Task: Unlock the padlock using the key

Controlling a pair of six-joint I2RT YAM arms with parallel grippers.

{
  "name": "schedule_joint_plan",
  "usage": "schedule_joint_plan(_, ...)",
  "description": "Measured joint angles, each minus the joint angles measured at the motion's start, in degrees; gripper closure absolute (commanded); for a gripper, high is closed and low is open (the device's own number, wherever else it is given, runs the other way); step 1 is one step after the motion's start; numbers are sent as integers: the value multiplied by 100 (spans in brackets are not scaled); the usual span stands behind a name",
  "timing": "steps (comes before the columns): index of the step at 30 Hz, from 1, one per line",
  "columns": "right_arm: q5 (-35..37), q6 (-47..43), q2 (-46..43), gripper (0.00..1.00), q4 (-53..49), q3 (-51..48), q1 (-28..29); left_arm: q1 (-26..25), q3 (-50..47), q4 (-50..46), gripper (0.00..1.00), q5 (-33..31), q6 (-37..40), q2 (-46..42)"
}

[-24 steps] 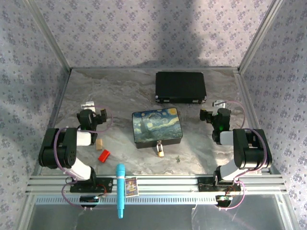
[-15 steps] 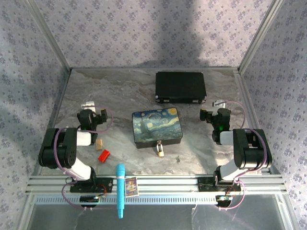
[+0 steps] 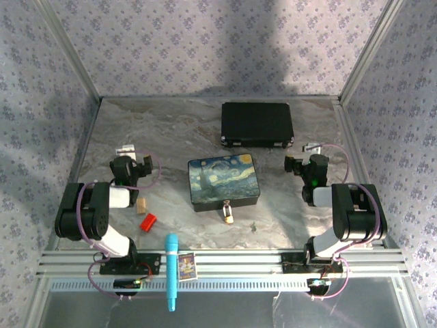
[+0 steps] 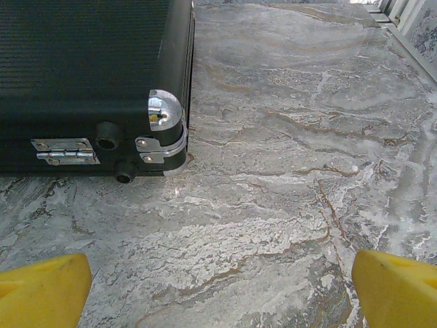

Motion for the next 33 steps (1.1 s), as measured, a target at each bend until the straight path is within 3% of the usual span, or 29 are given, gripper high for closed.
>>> schedule_joint_plan(22, 2, 2, -39, 1, -35, 0, 0, 0, 0, -37, 0, -2, -2, -129)
schedule_joint_plan(29, 109, 33, -1198, 1, -925, 79, 4, -2, 4, -791, 0, -116, -162, -1600)
schedule_joint_plan(33, 136, 243, -2055, 1, -1928, 466, 2, 0, 382, -2092, 0, -229, -1075, -2693)
